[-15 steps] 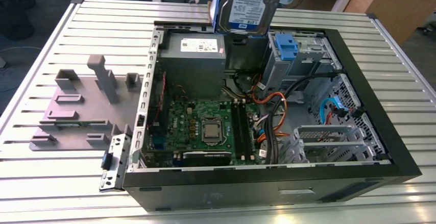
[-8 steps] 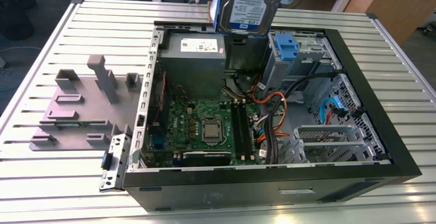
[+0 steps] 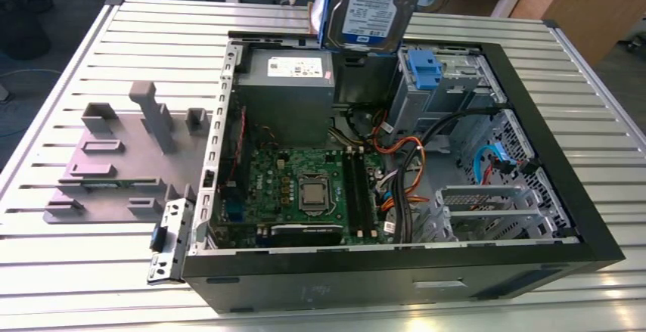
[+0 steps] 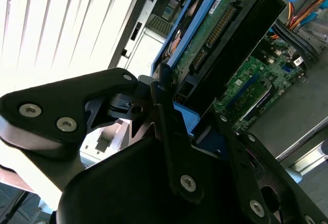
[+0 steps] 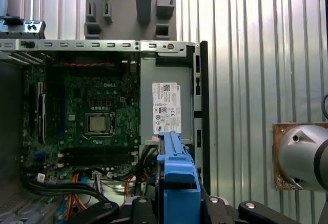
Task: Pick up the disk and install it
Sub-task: 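Insert the disk into the insertion slot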
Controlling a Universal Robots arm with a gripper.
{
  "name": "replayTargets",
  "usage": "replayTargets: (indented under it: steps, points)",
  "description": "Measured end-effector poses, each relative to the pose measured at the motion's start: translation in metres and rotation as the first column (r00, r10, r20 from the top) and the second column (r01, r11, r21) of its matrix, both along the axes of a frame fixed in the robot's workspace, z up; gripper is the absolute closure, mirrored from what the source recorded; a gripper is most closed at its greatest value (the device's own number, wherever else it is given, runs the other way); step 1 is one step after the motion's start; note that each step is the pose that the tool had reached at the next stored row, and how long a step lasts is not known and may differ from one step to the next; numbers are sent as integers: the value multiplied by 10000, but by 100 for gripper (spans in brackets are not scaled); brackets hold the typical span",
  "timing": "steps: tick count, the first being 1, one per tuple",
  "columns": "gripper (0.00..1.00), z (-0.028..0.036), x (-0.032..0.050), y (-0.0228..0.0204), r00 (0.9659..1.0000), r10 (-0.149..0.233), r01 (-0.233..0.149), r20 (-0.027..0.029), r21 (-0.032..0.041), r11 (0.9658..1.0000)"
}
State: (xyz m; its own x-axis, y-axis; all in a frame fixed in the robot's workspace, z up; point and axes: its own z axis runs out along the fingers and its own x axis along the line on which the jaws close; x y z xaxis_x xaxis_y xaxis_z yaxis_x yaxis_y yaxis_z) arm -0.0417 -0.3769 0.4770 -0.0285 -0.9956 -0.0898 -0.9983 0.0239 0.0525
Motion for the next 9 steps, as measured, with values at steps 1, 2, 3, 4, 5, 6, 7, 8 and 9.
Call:
replayTargets:
  steps: [1,2,3,4,5,6,7,8,9]
  points:
    - [63,0,3,0,10000,0,0,0,1,10000]
    - [63,0,6,0,10000,0,0,0,0,10000]
    - [63,0,9,0,10000,0,0,0,1,10000]
    - [63,0,12,0,10000,0,0,0,0,10000]
    - [63,-1,15,-1,10000,0,0,0,0,10000]
    - [63,-1,18,-1,10000,0,0,0,0,10000]
    - [63,-1,21,-1,10000,0,0,0,0,10000]
    - [63,-1,23,-1,10000,0,0,0,0,10000]
    - [63,-1,26,-1,10000,1,-1,0,0,10000]
